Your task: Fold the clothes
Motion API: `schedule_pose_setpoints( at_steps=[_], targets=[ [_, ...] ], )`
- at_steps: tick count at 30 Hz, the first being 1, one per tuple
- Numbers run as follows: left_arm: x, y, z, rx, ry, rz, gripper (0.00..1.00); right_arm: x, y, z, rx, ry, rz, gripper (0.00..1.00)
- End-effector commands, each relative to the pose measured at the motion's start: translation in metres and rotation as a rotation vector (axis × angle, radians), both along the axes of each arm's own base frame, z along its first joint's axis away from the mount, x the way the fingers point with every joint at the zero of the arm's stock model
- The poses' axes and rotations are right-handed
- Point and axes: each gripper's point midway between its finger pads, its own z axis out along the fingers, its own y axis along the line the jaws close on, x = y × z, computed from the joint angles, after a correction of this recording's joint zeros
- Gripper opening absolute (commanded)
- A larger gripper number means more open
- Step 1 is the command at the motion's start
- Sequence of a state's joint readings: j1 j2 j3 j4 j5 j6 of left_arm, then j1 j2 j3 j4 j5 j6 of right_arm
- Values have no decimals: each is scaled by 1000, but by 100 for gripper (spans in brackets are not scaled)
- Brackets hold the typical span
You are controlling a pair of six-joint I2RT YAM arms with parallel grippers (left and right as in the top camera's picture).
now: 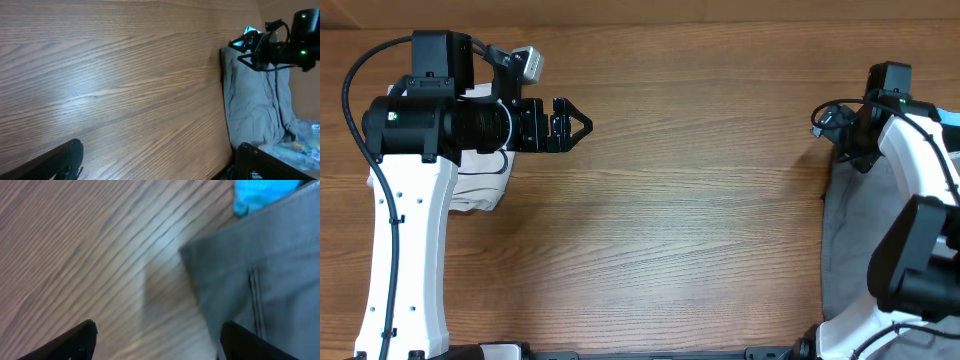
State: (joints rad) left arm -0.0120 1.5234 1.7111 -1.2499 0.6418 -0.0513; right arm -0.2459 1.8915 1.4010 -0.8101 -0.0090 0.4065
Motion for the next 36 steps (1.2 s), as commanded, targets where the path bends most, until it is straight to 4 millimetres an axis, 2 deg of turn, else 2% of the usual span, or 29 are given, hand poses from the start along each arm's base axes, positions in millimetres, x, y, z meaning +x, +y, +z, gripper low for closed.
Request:
schedule_pose_setpoints(
  at_steps=[1, 6, 10, 11, 12, 18, 19, 23, 31, 33, 36],
  targets=[
    [3, 2, 9, 30, -48, -4, 100, 9, -10, -7, -40, 1, -26, 80],
    [8, 8, 7, 64, -62, 17, 100, 4, -20, -42, -106, 92, -42, 78],
    [9, 8, 7, 67, -62, 19, 100, -4, -33, -53, -179, 146, -63, 77],
    [9, 8, 7, 67, -62, 19, 100, -4, -35, -53, -189, 149, -66, 74],
    [9, 8, 7, 67, -64, 19, 100, -4, -35, -53, -190, 150, -66, 69],
    [10, 8, 8, 66, -70, 19, 100, -4, -28, -53, -169, 153, -50, 7],
    [10, 8, 7, 66, -68, 19, 100, -5, -27, -52, -168, 155, -50, 4],
    [8, 8, 6, 66, -58, 18, 100, -4, -28, -32, -171, 141, -51, 4],
    [6, 8, 5, 66, -47, 18, 100, 7, -27, 40, -193, -22, -54, 4],
    [6, 8, 5, 66, -46, 18, 100, 10, -16, 49, -152, -52, 0, 4],
    [6, 8, 5, 66, -46, 18, 100, 16, 15, 52, -49, -88, 116, 4]
  ],
)
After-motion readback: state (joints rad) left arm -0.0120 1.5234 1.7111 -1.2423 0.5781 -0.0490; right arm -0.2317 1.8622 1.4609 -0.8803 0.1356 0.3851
